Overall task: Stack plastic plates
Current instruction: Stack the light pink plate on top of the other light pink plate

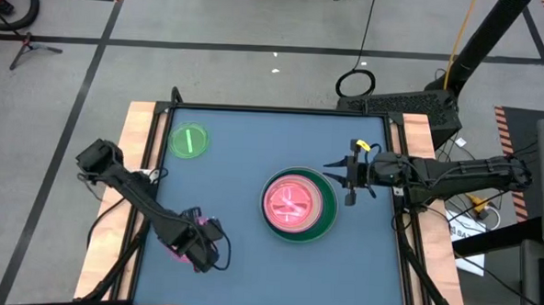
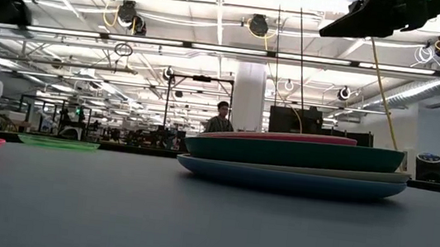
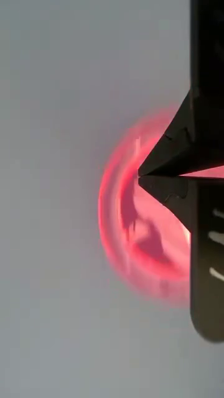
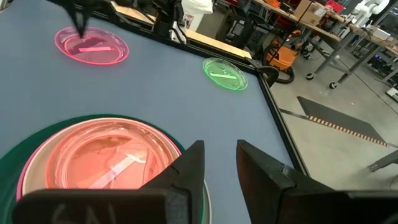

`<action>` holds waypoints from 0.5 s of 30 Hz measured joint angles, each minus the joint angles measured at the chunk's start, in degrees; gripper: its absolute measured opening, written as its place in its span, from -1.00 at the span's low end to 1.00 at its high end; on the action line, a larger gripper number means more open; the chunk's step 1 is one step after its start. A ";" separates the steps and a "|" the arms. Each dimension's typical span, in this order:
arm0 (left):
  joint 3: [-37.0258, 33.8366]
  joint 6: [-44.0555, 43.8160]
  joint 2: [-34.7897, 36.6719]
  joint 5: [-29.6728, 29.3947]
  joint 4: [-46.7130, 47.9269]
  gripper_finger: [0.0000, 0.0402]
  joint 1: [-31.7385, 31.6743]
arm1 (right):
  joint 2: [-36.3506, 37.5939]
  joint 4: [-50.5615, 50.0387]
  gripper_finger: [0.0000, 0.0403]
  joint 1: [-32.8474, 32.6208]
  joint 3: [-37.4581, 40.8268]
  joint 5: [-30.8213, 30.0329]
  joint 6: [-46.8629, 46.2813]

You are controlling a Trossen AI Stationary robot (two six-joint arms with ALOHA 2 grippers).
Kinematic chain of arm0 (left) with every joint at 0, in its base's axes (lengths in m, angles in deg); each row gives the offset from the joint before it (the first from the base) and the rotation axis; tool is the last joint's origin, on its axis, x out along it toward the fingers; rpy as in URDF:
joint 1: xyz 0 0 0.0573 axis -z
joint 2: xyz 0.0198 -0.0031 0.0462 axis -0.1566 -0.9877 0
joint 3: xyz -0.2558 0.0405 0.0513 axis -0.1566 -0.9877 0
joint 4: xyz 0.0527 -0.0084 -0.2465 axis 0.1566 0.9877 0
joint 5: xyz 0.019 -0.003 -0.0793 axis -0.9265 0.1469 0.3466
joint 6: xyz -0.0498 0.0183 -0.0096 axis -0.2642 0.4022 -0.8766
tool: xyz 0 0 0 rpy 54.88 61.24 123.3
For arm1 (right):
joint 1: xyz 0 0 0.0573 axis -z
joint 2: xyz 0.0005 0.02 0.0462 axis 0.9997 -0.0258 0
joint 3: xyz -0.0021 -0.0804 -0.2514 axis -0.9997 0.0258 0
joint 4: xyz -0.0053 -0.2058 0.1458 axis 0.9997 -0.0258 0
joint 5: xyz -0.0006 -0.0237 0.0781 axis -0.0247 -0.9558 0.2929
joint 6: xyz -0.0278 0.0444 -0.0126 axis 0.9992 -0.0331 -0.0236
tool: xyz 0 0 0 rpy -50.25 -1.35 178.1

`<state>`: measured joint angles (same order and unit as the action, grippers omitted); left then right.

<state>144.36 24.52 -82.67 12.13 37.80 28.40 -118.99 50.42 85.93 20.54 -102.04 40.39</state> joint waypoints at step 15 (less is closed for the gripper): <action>0.11 -15.50 -2.57 -1.92 -5.78 -0.23 7.73 | 0.00 0.29 -0.56 -0.01 0.02 0.00 1.35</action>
<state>144.47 9.03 -85.24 10.21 32.02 36.13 -118.99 50.71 85.92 20.56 -102.04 41.73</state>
